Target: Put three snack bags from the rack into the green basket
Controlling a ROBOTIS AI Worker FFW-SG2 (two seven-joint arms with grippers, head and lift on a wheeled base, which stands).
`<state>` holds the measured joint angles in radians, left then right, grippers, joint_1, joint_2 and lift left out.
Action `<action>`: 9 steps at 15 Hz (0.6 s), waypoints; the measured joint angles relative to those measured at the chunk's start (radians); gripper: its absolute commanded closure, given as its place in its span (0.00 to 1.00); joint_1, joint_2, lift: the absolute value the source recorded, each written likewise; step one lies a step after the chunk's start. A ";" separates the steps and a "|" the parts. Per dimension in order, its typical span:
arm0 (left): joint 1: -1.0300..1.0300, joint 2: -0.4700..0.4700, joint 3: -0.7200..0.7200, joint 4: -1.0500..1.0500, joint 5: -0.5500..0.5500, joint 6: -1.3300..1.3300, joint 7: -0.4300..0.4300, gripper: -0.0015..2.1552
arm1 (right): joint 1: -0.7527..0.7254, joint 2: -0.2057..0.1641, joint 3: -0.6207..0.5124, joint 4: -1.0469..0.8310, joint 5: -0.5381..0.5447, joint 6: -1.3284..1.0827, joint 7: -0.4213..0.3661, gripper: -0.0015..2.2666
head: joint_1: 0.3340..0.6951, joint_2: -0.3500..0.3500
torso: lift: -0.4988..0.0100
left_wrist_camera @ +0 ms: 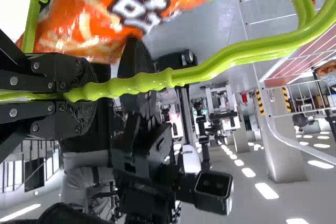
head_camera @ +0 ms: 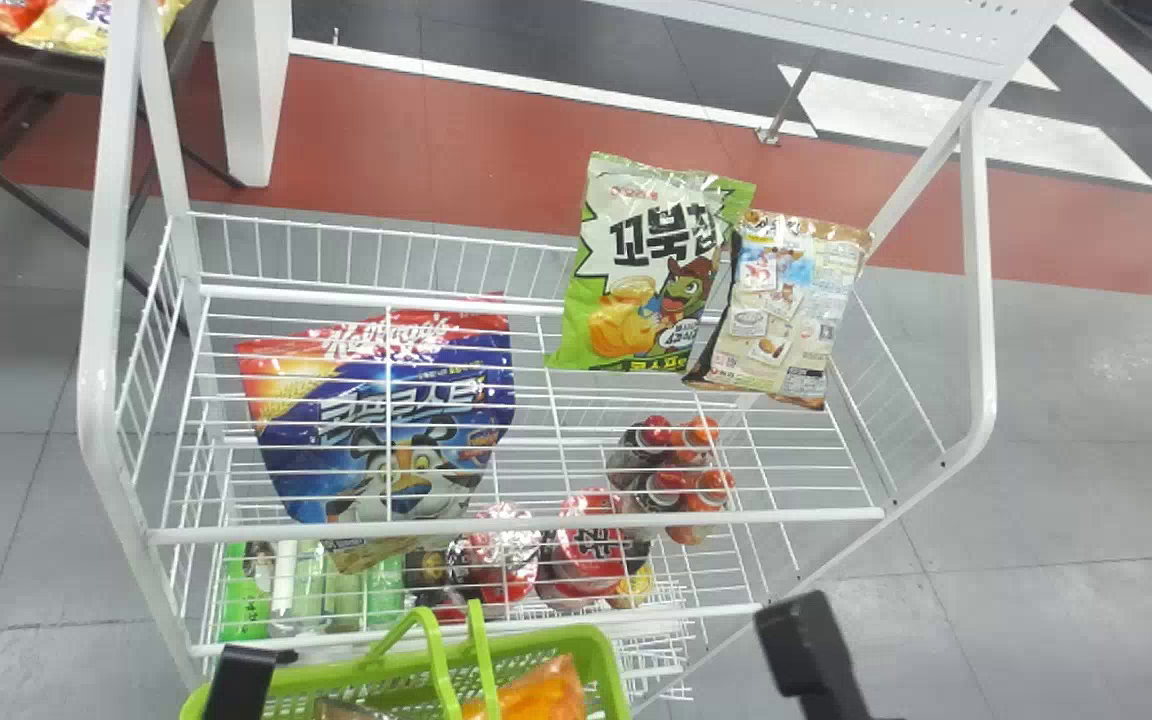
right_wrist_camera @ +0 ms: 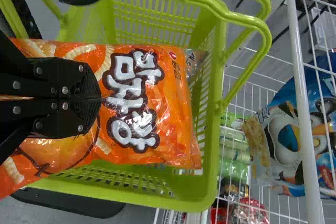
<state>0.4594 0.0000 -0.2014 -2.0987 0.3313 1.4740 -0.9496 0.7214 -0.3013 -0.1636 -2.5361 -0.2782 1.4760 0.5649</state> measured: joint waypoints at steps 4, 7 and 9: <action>-0.001 0.000 0.005 -0.008 0.001 0.027 -0.011 0.59 | -0.108 -0.007 0.171 0.202 0.052 -0.222 -0.046 0.99 | 1.00 0.00 | 0.98; -0.003 0.000 0.003 -0.009 0.001 0.042 -0.011 0.59 | -0.149 -0.010 0.278 0.299 0.091 -0.274 -0.047 0.99 | 1.00 0.00 | 0.98; -0.008 0.000 -0.005 -0.008 0.000 0.044 -0.007 0.59 | -0.153 -0.020 0.345 0.338 0.115 -0.291 -0.047 0.99 | 1.00 0.00 | 0.98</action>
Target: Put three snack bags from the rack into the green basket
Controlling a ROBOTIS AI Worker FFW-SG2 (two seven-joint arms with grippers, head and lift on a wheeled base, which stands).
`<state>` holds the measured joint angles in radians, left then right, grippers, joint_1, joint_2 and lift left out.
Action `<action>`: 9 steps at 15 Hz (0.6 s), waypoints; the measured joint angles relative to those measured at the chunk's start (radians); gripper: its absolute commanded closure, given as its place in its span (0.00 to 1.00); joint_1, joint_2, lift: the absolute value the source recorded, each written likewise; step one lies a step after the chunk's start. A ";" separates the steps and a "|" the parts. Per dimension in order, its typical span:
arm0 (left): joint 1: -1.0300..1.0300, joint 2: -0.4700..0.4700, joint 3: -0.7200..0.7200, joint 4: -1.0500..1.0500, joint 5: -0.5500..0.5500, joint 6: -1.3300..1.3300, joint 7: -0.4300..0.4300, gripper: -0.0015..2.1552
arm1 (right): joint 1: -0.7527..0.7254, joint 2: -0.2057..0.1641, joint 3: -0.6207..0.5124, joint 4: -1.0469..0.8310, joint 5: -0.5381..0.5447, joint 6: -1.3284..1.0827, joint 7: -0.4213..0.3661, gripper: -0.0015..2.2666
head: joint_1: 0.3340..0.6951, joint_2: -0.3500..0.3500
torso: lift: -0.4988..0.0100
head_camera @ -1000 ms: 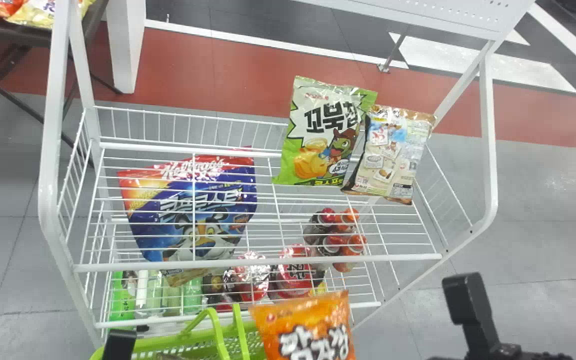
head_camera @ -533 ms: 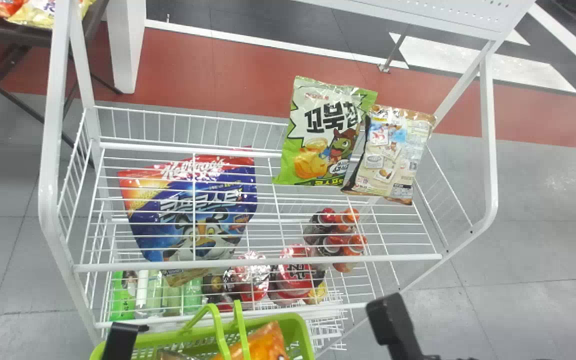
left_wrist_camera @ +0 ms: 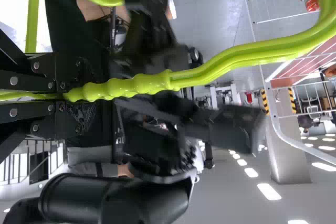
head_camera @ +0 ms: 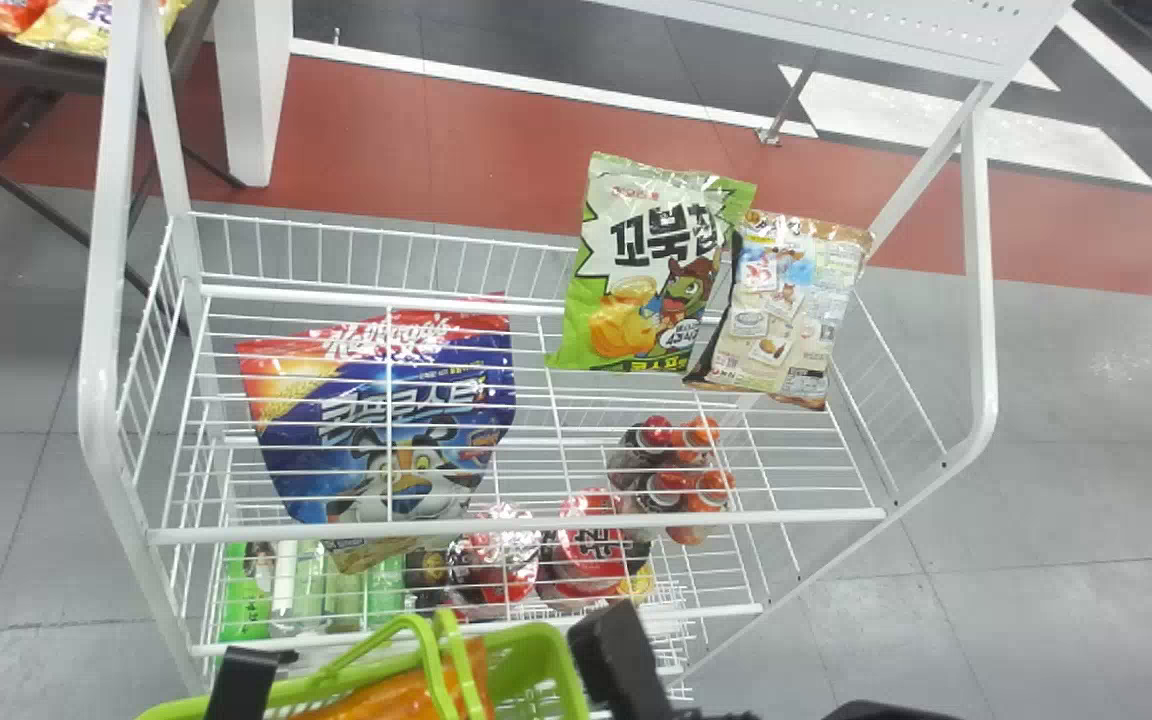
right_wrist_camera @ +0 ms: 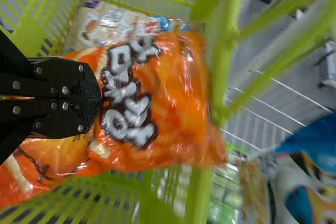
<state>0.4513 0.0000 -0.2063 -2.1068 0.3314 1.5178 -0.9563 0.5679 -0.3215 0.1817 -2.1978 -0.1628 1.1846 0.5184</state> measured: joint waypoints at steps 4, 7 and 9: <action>-0.002 0.000 -0.015 0.000 -0.003 0.001 0.004 0.59 | -0.012 -0.006 0.104 0.120 0.053 -0.083 -0.041 0.99 | 1.00 0.00 | 0.98; 0.008 0.000 -0.017 -0.008 -0.003 0.000 0.000 0.59 | -0.023 -0.011 0.135 0.176 0.112 -0.113 -0.085 0.99 | 1.00 0.00 | 0.98; 0.011 0.000 -0.015 -0.010 -0.003 -0.001 -0.002 0.59 | 0.008 -0.023 0.097 0.121 0.092 -0.104 -0.065 0.83 | 1.00 0.00 | 0.98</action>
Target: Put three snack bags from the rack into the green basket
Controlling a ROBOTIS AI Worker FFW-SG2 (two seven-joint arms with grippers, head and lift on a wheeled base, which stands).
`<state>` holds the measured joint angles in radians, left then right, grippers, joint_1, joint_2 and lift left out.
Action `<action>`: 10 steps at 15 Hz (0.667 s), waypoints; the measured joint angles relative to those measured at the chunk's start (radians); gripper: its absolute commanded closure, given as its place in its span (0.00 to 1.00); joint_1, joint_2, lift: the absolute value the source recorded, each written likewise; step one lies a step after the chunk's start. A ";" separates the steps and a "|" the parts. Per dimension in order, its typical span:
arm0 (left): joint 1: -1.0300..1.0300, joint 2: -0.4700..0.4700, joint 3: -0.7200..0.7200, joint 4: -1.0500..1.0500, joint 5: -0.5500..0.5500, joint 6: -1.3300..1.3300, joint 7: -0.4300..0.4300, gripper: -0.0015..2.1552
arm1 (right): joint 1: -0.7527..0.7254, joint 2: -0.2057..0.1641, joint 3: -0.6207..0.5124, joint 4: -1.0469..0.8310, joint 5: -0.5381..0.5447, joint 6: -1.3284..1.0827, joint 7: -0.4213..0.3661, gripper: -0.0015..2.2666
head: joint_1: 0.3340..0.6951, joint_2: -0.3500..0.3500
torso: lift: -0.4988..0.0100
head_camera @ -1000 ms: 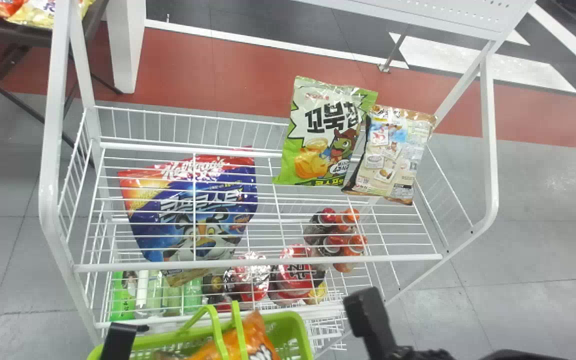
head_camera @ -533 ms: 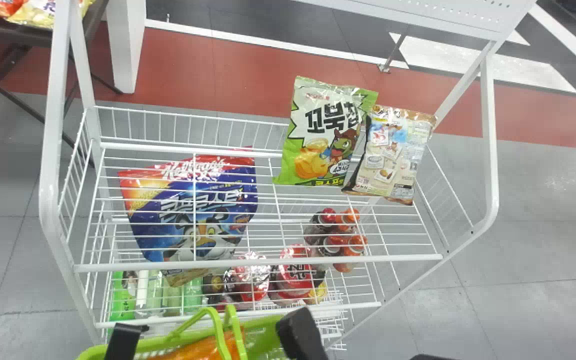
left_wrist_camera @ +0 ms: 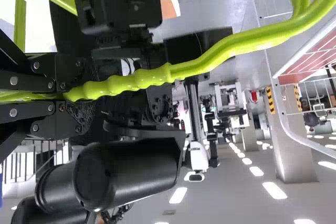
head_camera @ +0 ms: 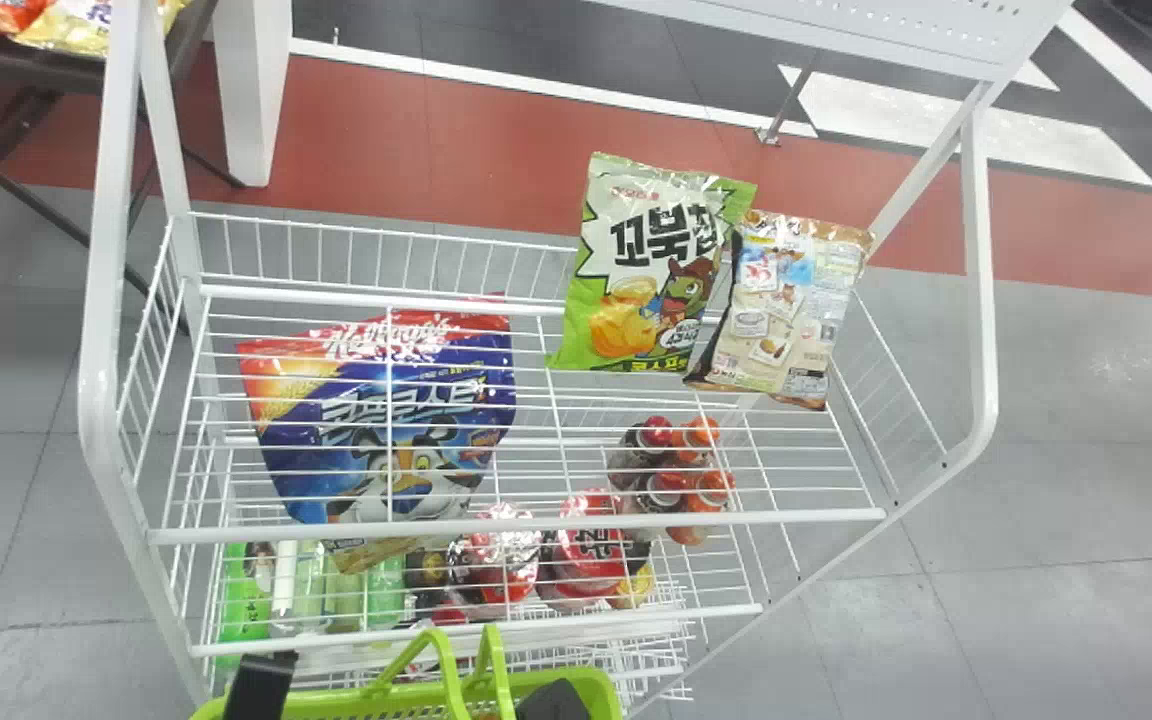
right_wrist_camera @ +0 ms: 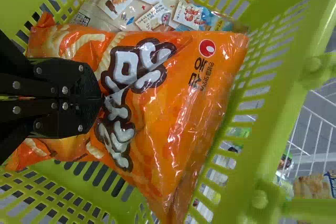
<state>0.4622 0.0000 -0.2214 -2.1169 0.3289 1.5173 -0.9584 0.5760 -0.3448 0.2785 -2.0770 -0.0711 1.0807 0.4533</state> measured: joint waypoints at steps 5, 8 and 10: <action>0.000 0.000 0.005 0.001 -0.001 -0.002 0.002 0.59 | 0.104 -0.004 -0.184 -0.242 -0.033 0.230 0.090 0.00 | 1.00 0.00 | 0.98; -0.005 0.000 0.005 0.003 -0.002 -0.001 0.007 0.59 | 0.107 0.000 -0.273 -0.288 -0.059 0.366 0.122 0.02 | 1.00 0.00 | 0.98; -0.011 0.000 0.005 0.006 -0.002 0.001 0.008 0.59 | 0.113 0.019 -0.342 -0.317 -0.086 0.358 0.134 0.02 | 1.00 0.00 | 0.98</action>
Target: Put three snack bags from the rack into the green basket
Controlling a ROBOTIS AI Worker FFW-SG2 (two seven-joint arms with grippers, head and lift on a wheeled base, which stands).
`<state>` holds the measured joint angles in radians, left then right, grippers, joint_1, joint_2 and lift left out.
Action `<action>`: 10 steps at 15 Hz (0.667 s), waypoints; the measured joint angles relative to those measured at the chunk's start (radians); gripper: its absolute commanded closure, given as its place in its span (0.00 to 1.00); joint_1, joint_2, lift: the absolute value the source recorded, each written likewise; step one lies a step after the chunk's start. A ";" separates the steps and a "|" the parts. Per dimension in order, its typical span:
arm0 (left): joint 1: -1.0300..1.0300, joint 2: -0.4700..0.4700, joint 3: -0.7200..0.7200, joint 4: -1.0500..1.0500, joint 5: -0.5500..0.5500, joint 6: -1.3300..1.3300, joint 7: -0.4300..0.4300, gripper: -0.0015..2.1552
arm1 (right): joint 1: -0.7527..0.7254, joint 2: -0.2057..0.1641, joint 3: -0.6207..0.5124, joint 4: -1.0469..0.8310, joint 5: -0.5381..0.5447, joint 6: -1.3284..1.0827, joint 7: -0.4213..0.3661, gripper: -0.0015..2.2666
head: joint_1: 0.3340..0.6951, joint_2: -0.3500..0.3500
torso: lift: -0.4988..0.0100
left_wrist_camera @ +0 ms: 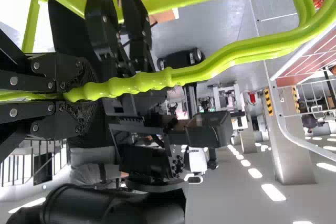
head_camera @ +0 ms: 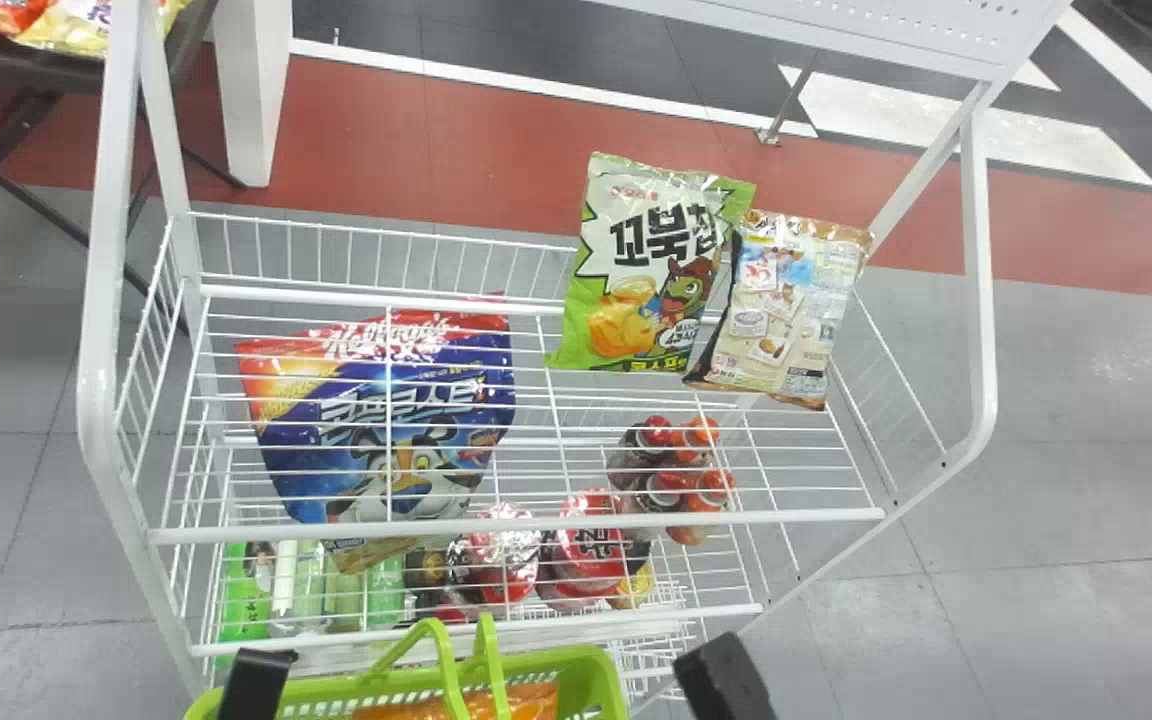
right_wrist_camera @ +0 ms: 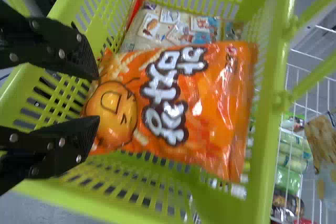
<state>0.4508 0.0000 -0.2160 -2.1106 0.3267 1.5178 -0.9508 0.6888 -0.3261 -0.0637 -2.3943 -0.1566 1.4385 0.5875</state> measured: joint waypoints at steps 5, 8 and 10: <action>-0.006 0.000 0.002 0.006 0.001 0.000 -0.004 0.59 | -0.032 0.052 -0.185 0.007 -0.068 -0.394 -0.056 0.04 | 1.00 0.00 | 0.98; -0.006 0.000 0.004 0.008 0.005 -0.002 -0.005 0.59 | -0.093 0.077 -0.244 0.114 -0.140 -0.766 -0.135 0.04 | 1.00 0.00 | 0.98; -0.005 0.000 0.003 0.011 0.006 -0.003 -0.005 0.59 | -0.153 0.096 -0.263 0.208 -0.165 -0.972 -0.203 0.04 | 1.00 0.00 | 0.98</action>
<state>0.4462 0.0000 -0.2127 -2.0993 0.3328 1.5149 -0.9560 0.5355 -0.2303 -0.3271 -2.1862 -0.3216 0.4661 0.3846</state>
